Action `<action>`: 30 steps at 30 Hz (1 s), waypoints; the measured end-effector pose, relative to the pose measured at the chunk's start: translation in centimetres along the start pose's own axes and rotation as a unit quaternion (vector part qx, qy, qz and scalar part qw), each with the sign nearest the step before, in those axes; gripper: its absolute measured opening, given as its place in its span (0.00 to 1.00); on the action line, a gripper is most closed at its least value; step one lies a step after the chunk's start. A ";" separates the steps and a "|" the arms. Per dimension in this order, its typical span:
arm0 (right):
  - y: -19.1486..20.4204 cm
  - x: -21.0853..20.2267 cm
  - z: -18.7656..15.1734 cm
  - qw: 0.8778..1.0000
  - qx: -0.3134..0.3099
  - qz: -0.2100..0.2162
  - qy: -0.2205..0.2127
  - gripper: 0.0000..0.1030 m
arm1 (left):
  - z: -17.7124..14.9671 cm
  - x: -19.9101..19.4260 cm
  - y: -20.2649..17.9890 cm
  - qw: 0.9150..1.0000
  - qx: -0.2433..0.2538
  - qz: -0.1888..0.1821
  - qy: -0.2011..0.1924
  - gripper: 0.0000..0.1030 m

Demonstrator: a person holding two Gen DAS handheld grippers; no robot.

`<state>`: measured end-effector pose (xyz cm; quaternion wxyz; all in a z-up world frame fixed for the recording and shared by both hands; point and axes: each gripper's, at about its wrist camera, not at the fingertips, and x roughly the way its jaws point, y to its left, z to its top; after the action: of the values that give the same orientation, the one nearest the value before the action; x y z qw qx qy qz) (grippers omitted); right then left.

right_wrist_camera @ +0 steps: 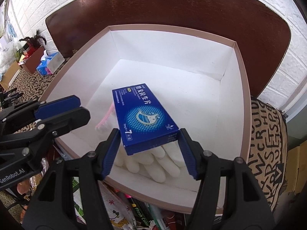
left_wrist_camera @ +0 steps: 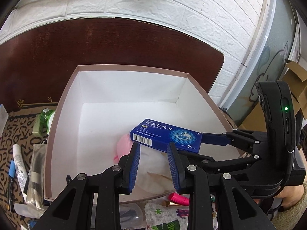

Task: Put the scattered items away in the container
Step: 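Lower the blue medicine box onto the gloves and open the left gripper, then move both tools out of the box to the wrapped orange insole package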

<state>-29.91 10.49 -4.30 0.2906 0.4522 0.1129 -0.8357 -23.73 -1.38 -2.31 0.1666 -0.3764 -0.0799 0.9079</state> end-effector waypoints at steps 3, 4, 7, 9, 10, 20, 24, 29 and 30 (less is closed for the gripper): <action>0.2 0.0 0.1 1.000 -0.003 -0.002 0.000 0.63 | 0.1 -0.3 0.0 1.000 -0.001 0.002 -0.005 0.29; 0.3 0.0 0.1 1.000 -0.004 -0.004 -0.001 0.65 | 0.1 -0.4 0.0 1.000 0.000 0.002 -0.006 0.29; 0.4 -0.2 0.2 1.000 -0.005 -0.012 -0.007 0.72 | 0.2 -0.5 -0.1 1.000 0.002 0.004 -0.008 0.29; 0.3 -0.2 0.3 1.000 -0.001 -0.009 -0.008 0.72 | 0.2 -0.5 -0.1 1.000 0.002 0.005 -0.008 0.29; 0.3 -0.3 0.3 1.000 0.001 -0.008 -0.008 0.72 | 0.2 -0.5 -0.1 1.000 0.003 0.005 -0.008 0.29; 0.6 -0.7 -0.2 1.000 -0.001 -0.007 -0.013 0.72 | 0.0 -1.1 0.1 1.000 -0.005 0.011 -0.015 0.49; 0.9 -1.4 -0.4 1.000 -0.002 -0.004 -0.022 0.72 | 0.0 -1.8 0.1 1.000 -0.006 0.017 -0.026 0.54; 1.7 -3.0 -0.8 0.999 -0.012 -0.003 -0.040 0.73 | -0.3 -3.2 -0.5 0.998 0.012 0.034 -0.046 0.68; 1.9 -3.3 -0.9 0.999 -0.016 -0.003 -0.042 0.74 | -0.5 -3.6 -0.6 0.998 0.016 0.036 -0.050 0.70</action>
<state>-26.74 10.66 -1.96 0.2999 0.4114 0.1148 -0.8530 -20.86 -2.08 -0.14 0.1357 -0.3305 -0.0596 0.9321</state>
